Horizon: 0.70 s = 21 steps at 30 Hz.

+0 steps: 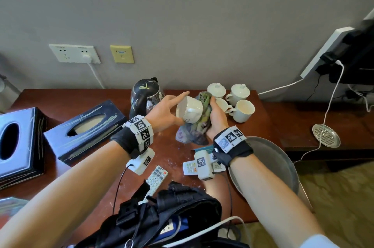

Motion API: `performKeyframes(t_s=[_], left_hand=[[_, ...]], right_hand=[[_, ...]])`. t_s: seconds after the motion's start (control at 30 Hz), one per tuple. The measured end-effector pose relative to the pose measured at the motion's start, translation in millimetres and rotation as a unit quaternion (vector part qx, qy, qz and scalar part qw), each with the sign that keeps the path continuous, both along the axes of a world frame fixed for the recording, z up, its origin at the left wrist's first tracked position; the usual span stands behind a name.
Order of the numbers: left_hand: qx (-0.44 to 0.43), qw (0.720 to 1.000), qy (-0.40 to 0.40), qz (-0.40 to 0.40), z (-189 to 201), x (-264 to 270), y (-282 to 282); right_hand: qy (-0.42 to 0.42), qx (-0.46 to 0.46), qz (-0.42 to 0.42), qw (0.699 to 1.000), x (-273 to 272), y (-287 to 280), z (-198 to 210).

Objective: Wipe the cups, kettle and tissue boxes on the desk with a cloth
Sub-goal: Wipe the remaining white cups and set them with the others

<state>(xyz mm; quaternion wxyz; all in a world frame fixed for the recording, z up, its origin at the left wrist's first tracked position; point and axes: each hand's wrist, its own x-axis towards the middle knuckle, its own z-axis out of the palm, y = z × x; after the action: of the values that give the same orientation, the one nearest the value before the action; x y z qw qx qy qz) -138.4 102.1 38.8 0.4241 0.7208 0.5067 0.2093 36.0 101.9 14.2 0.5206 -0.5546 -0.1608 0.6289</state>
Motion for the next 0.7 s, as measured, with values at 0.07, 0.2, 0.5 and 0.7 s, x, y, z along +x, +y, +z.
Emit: performKeyframes(t_s=[0.07,0.2,0.5,0.7], left_hand=[[-0.044,0.999,-0.006,-0.003,-2.8,-3.2,3.0],[-0.143,0.982,-0.119,0.031,-0.9,-2.1,1.7],[-0.181,0.960,-0.179,0.114,-6.5,3.5,10.6],[-0.099,0.978,-0.160,0.094,-7.1,6.6,8.4]], right_hand=[[0.014,0.029,-0.012,0.999,-4.8,-2.8,2.0],[-0.009,0.081,-0.020,0.996,-11.8,-6.4,-5.6],[-0.156,0.270,0.046,0.949,-11.3,-17.2,9.5],[-0.187,0.269,0.084,0.941,-8.1,-7.0,15.2]])
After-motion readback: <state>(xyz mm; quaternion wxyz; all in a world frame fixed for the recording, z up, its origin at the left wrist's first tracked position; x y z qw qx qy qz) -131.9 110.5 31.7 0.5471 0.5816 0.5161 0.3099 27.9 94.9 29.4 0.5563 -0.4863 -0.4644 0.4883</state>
